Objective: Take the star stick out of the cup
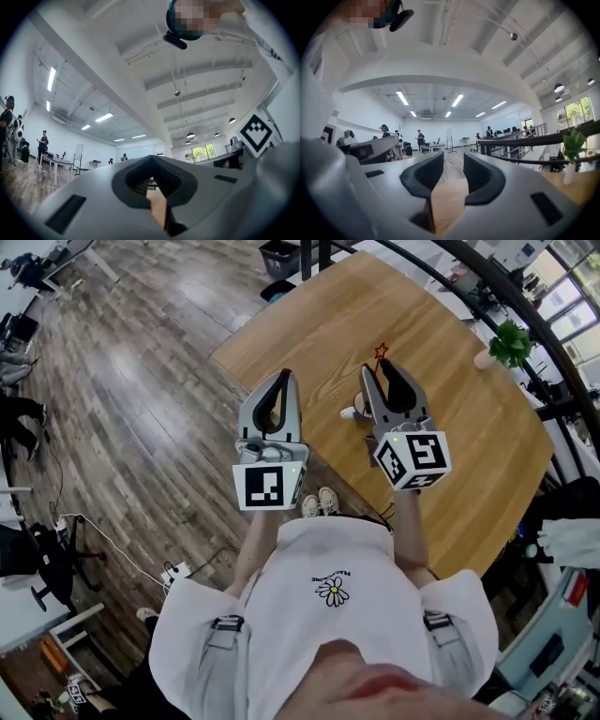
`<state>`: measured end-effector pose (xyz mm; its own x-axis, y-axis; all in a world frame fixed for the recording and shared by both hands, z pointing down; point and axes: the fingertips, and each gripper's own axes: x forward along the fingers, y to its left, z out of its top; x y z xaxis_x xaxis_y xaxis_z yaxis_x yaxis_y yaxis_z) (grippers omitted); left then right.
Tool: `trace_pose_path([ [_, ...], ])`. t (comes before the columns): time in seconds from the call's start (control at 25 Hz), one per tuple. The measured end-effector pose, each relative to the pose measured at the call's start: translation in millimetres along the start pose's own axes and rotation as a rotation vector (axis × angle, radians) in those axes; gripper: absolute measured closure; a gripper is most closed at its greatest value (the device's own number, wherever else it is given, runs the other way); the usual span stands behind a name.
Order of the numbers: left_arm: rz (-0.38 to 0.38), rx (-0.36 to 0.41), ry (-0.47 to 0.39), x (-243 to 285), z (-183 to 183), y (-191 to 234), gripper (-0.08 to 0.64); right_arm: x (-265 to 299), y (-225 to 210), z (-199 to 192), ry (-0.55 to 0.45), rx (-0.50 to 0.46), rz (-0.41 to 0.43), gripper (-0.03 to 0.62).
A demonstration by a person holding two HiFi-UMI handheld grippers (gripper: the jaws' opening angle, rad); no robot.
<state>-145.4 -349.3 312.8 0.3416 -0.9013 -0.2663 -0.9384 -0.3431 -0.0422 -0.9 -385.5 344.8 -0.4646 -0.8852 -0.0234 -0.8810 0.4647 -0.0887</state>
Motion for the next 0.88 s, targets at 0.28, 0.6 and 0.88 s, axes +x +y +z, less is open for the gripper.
trace_pose_path([
  [0.28, -0.003, -0.010, 0.037, 9, -18, -3, 0.545, 24, -78, -90, 0.286, 0.205, -0.131, 0.471],
  [0.6, -0.010, -0.003, 0.078, 12, -34, -13, 0.545, 41, -111, -173, 0.471, 0.314, -0.161, 0.472],
  [0.88, -0.007, -0.014, 0.080, 17, -38, -19, 0.545, 37, -115, -220, 0.575, 0.345, -0.176, 0.498],
])
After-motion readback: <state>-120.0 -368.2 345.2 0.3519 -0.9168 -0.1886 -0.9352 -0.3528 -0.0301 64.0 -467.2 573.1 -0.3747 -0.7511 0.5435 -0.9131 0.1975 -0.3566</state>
